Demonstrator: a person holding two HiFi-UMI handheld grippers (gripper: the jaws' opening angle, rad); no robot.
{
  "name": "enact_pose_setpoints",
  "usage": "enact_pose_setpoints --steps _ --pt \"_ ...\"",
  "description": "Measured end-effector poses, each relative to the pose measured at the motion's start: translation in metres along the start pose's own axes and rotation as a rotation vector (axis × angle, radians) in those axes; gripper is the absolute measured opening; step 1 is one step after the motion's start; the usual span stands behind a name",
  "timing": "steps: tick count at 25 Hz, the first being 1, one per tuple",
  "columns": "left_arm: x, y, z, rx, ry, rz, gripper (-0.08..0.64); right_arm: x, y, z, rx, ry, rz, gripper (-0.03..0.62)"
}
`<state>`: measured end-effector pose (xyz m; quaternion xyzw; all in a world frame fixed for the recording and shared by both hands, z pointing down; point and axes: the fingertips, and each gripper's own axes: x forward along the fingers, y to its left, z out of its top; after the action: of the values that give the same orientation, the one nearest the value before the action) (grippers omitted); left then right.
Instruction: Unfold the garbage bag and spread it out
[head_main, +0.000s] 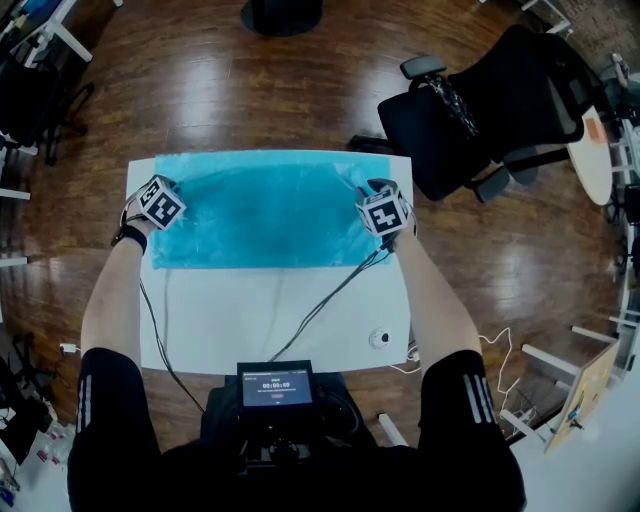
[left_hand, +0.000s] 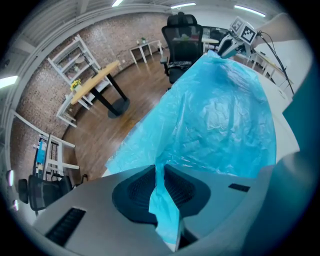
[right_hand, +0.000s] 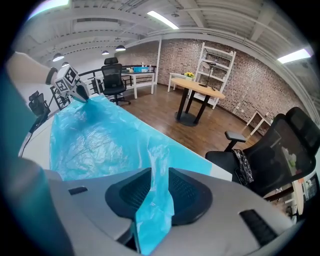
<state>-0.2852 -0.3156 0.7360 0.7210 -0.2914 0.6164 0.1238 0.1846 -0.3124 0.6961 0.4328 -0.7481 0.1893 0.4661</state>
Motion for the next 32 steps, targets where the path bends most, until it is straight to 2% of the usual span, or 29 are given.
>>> enact_pose_setpoints --steps 6,10,15,22,27,32 --pt "-0.003 -0.001 0.001 0.032 -0.037 0.022 0.058 -0.006 -0.011 0.009 -0.041 -0.034 -0.039 0.135" --pt "-0.020 -0.005 0.010 0.054 -0.084 0.044 0.048 -0.008 -0.009 0.014 -0.049 -0.037 -0.030 0.135" --pt "-0.040 -0.008 0.017 0.121 -0.157 0.095 0.031 -0.013 -0.004 0.028 -0.076 -0.083 -0.024 0.135" --pt "-0.077 -0.026 0.030 0.301 -0.281 0.196 0.014 -0.015 0.002 0.037 -0.354 -0.077 -0.032 0.156" --pt "-0.109 -0.040 0.037 0.331 -0.435 0.240 0.009 -0.006 0.016 0.035 -0.503 -0.048 0.010 0.179" --pt "-0.142 -0.051 0.044 0.363 -0.534 0.309 0.008 0.007 0.024 0.042 -0.609 -0.036 0.027 0.187"
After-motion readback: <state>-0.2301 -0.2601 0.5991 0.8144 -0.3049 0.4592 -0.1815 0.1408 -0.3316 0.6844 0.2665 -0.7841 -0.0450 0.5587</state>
